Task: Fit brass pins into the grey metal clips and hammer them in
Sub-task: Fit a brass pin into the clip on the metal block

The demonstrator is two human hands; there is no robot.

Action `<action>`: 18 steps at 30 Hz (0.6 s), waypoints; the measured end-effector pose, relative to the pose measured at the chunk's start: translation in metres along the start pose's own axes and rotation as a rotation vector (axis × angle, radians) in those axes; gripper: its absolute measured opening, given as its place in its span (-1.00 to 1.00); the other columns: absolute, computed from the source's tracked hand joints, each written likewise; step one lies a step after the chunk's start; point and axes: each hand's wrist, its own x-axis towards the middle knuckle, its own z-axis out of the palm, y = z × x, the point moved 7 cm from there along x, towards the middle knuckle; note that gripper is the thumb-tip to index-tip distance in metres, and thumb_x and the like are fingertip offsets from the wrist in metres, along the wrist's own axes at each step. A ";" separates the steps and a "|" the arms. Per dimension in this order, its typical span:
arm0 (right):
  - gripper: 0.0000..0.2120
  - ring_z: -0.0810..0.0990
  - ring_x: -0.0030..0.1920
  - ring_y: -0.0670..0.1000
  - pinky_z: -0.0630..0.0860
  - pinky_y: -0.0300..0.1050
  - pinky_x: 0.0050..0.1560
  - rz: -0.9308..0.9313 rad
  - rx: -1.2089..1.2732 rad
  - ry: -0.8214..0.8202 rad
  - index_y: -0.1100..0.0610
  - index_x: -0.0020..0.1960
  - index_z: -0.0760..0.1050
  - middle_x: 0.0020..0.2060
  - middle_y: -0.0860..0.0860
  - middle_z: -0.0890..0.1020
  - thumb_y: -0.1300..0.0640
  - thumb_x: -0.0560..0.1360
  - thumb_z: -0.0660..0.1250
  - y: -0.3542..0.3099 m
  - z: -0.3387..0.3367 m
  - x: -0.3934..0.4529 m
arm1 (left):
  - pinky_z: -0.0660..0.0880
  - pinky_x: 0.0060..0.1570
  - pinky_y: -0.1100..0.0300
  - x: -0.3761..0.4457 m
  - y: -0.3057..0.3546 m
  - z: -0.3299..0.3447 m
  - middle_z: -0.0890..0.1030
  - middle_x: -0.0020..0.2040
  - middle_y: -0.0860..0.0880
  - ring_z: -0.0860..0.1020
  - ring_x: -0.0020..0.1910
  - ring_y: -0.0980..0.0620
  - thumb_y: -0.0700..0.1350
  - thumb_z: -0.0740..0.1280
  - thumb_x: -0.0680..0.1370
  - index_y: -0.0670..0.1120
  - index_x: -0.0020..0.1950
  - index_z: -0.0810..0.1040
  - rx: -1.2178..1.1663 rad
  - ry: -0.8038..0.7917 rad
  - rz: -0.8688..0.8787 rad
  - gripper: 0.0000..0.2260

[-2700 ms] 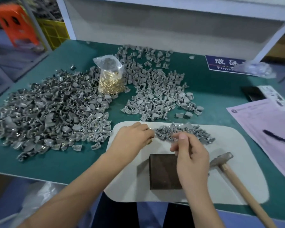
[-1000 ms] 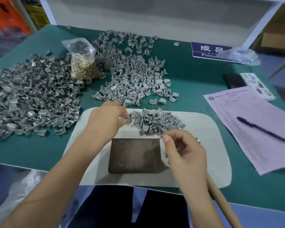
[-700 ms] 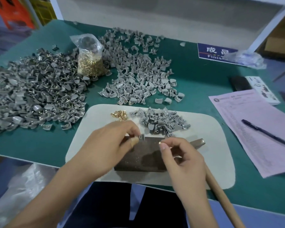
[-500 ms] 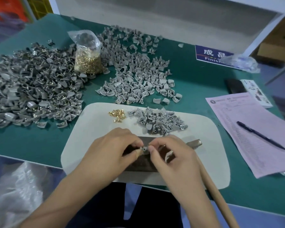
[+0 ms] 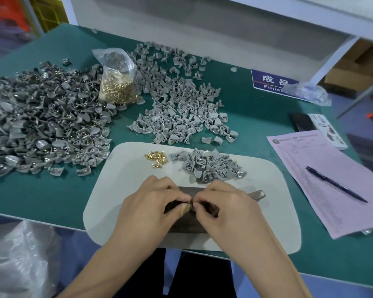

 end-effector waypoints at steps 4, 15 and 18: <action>-0.84 0.50 0.01 -0.10 0.38 -0.15 -0.19 -0.041 -0.182 -0.048 -0.04 -0.02 0.61 -0.07 -0.11 0.51 -0.02 0.59 0.25 -0.015 -0.004 0.003 | 0.32 -0.23 0.39 0.000 -0.002 -0.001 0.54 -0.08 0.27 0.42 0.01 0.24 0.15 0.48 0.46 0.28 -0.04 0.67 -0.009 0.016 -0.016 -0.90; -0.82 0.46 0.09 -0.07 0.48 -0.06 -0.02 -0.017 -0.234 -0.147 -0.02 -0.01 0.60 -0.10 -0.12 0.51 0.00 0.60 0.23 -0.011 0.001 0.007 | 0.32 -0.21 0.40 0.002 -0.003 -0.003 0.48 -0.11 0.19 0.43 0.02 0.25 0.15 0.51 0.43 0.30 -0.07 0.68 -0.054 0.020 -0.057 -0.89; -0.88 0.50 -0.01 -0.08 0.51 -0.04 -0.08 0.015 -0.166 -0.096 -0.04 -0.05 0.64 -0.15 -0.13 0.56 0.01 0.55 0.32 -0.003 -0.001 0.007 | 0.34 -0.22 0.36 0.002 -0.002 -0.003 0.49 -0.13 0.17 0.43 0.00 0.22 0.15 0.50 0.43 0.30 -0.07 0.68 -0.040 0.023 -0.062 -0.89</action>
